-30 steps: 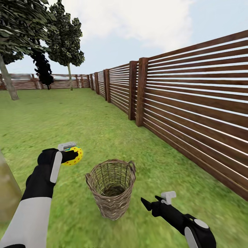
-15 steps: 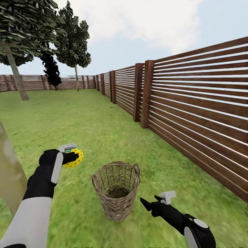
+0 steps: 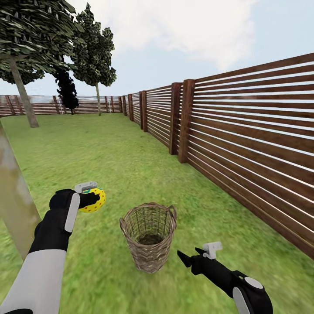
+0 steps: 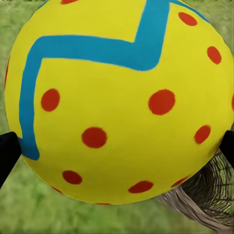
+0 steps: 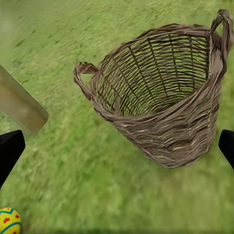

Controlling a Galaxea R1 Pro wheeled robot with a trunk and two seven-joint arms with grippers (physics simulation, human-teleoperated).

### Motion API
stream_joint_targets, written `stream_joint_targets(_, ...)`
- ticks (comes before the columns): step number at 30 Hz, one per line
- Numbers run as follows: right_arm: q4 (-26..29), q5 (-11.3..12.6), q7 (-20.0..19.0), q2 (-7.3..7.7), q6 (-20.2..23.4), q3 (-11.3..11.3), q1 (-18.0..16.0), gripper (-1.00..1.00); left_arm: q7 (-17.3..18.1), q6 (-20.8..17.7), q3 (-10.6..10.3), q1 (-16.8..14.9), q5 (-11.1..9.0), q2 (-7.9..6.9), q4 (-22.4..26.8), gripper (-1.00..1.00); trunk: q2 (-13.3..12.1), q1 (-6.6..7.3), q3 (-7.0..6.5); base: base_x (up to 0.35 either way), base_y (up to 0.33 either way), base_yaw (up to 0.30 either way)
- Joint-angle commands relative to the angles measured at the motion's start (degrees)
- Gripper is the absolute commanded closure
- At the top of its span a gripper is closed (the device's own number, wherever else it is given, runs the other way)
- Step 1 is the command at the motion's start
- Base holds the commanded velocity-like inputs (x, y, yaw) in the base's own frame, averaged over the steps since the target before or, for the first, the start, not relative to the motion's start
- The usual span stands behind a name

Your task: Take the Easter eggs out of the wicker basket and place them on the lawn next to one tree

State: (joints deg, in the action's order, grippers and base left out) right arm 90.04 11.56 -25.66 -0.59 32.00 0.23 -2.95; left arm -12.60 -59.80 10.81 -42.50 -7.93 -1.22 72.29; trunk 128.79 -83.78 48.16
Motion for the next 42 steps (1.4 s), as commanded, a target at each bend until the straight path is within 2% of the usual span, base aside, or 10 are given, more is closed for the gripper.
stream_joint_targets(1,0.1,0.4,0.0,-0.04,0.4,-0.1,0.0,-1.0,-0.5,-0.2,0.0,0.0,-0.6,-0.01,0.0,1.0,-0.4,0.24,-0.12,-0.002,0.0,0.0)
stream_joint_targets(12,0.1,0.3,0.2,-0.28,0.4,-0.1,0.0,-1.0,-0.5,-0.2,-0.1,0.0,-0.6,0.02,-0.9,1.0,-4.8,2.65,-2.61,-0.126,0.0,0.158)
stream_joint_targets(17,0.1,0.3,0.2,-0.29,0.4,-0.1,0.0,-1.0,-0.5,-0.2,0.2,-0.2,-0.7,-0.11,-10.8,1.0,-6.8,3.75,-3.81,-0.178,0.0,0.215)
stream_joint_targets(24,0.0,0.3,0.1,-0.13,0.4,-0.1,0.0,-1.0,-2.1,-0.2,0.3,-0.6,-0.7,-0.17,-19.6,1.0,-9.6,5.29,-5.31,-0.161,0.0,0.13)
stream_joint_targets(30,0.0,0.3,0.1,-0.11,0.4,-0.1,0.0,-1.0,-2.8,-0.2,0.2,-0.9,-0.8,-0.3,-25.1,1.0,-12.0,6.61,-6.4,-0.128,0.0,0.008)
stream_joint_targets(32,0.0,0.3,0.2,-0.11,0.4,-0.1,0.0,-1.0,-2.9,1.1,0.2,-1.7,-0.8,-0.46,-28.5,1.0,-12.8,7.04,-6.76,-0.107,0.0,0.001)
stream_joint_targets(33,0.0,0.3,0.2,-0.13,0.5,-0.1,0.0,-1.0,-2.9,4.1,0.2,-3.7,-0.8,-0.63,-34.7,1.0,-13.2,7.26,-6.94,-0.092,0.0,0.0)
stream_joint_targets(34,0.0,0.3,0.2,-0.13,0.5,-0.1,0.0,-1.0,-3.1,5.7,0.2,-4.7,-0.8,-0.76,-37.9,1.0,-13.6,7.48,-7.12,-0.087,0.0,0.0)
stream_joint_targets(37,0.0,0.4,0.2,-0.12,0.4,-0.1,0.0,-1.0,-3.5,7.3,0.2,-5.4,-0.8,-0.86,-40.6,1.0,-14.0,7.7,-7.3,-0.063,0.0,0.0)
stream_joint_targets(42,0.0,0.3,0.2,-0.1,0.4,-0.1,0.0,-1.0,-3.9,7.8,0.2,-5.6,-0.9,-0.89,-40.7,1.0,-14.0,7.7,-7.3,-0.013,0.0,0.0)
